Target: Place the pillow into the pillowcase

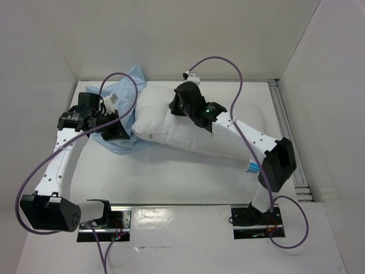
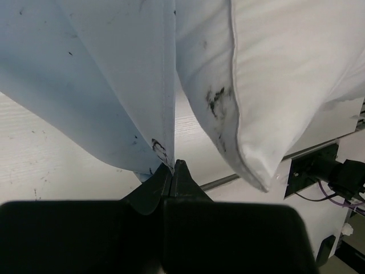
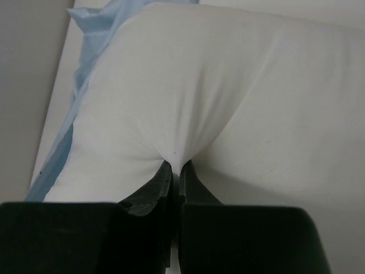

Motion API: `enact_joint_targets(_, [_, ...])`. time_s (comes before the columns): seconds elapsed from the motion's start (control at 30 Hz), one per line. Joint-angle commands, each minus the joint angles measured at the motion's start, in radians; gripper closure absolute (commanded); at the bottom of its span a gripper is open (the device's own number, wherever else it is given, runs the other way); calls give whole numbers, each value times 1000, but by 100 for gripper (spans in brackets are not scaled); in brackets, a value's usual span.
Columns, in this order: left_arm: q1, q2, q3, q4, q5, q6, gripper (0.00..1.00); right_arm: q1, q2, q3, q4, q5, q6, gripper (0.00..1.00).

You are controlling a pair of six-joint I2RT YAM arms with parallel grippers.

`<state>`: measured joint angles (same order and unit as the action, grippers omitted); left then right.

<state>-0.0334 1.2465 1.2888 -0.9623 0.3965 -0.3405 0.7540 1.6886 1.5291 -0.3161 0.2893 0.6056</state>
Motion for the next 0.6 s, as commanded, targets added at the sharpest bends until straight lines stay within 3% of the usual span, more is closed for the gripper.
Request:
enact_joint_targets(0.0, [-11,-44,-3,-44,-35,11,100,-56,46,135,123,-28,28,100])
enact_joint_targets(0.23, [-22,-33,78,-53,36,20,100,-82,175,196,132,-49,40,100])
enact_joint_targets(0.43, [-22,-3,179,-41,148,20,100,-10,278,194,86,14,31,100])
enact_joint_targets(0.57, [-22,31,253,-41,182,20,100,56,250,163,37,54,7,100])
